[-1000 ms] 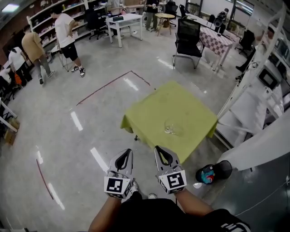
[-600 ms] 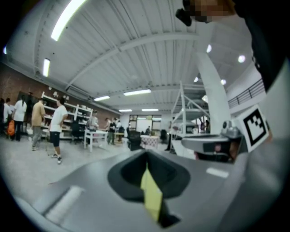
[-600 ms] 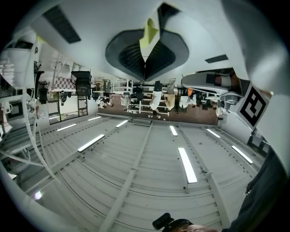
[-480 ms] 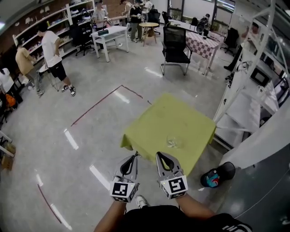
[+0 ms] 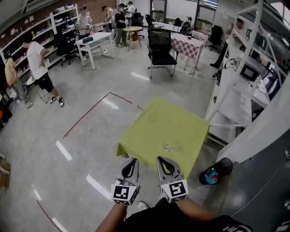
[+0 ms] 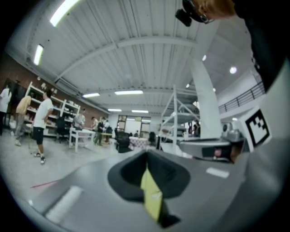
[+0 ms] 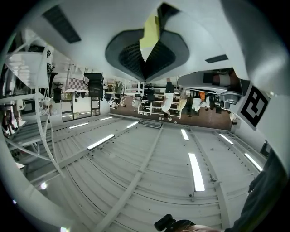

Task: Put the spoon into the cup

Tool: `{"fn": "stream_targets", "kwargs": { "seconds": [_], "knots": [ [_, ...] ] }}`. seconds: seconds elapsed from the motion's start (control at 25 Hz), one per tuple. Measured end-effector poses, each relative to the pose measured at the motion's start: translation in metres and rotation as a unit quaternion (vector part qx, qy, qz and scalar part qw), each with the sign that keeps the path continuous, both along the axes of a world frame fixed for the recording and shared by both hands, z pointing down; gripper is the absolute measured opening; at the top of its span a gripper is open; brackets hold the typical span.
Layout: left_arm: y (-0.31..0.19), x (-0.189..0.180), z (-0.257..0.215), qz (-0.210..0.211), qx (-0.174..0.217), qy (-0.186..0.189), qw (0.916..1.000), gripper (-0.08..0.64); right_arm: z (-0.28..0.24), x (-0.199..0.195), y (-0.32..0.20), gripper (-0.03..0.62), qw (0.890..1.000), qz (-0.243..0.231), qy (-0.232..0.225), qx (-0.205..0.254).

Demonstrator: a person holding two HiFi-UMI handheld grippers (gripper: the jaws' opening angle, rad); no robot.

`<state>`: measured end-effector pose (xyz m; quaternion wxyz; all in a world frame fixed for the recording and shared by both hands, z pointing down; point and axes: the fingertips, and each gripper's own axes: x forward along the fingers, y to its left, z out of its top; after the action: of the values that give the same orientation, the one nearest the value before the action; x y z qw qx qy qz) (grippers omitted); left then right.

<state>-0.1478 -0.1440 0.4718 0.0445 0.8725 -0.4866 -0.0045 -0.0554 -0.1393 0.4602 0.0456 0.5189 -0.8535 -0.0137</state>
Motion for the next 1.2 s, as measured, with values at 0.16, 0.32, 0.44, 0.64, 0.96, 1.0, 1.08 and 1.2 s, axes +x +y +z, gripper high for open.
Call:
{"fn": "stream_targets", "kwargs": {
  "seconds": [0.16, 0.32, 0.44, 0.64, 0.96, 1.0, 1.08, 1.2],
  "knots": [
    [-0.017, 0.016, -0.005, 0.016, 0.007, 0.004, 0.9998, 0.012, -0.01, 0.012, -0.019, 0.006, 1.0, 0.015, 0.012, 0.016],
    [-0.034, 0.035, -0.01, 0.03, 0.012, -0.002, 0.9995, 0.012, -0.019, 0.028, -0.039, 0.006, 0.999, 0.024, 0.004, 0.026],
    [-0.048, 0.048, -0.009, 0.038, 0.01, -0.006, 0.9992, 0.012, -0.018, 0.04, -0.051, 0.008, 0.999, 0.03, 0.001, 0.023],
    [-0.072, 0.069, -0.004, 0.049, 0.005, -0.01, 0.9987, 0.012, -0.007, 0.065, -0.069, 0.006, 0.999, 0.043, 0.0, 0.012],
    [-0.11, 0.112, -0.001, 0.067, 0.0, -0.014, 0.9977, 0.012, 0.002, 0.111, -0.101, 0.006, 0.998, 0.066, -0.007, 0.004],
    [-0.113, 0.118, 0.0, 0.07, -0.001, -0.015, 0.9975, 0.012, 0.002, 0.118, -0.105, 0.008, 0.998, 0.069, -0.008, 0.004],
    [-0.121, 0.132, 0.001, 0.074, -0.002, -0.017, 0.9971, 0.012, 0.004, 0.133, -0.112, 0.006, 0.997, 0.075, -0.01, 0.003],
    [-0.133, 0.153, 0.004, 0.08, -0.005, -0.019, 0.9966, 0.012, 0.007, 0.155, -0.123, 0.006, 0.996, 0.083, -0.013, -0.003]
  ]
}}
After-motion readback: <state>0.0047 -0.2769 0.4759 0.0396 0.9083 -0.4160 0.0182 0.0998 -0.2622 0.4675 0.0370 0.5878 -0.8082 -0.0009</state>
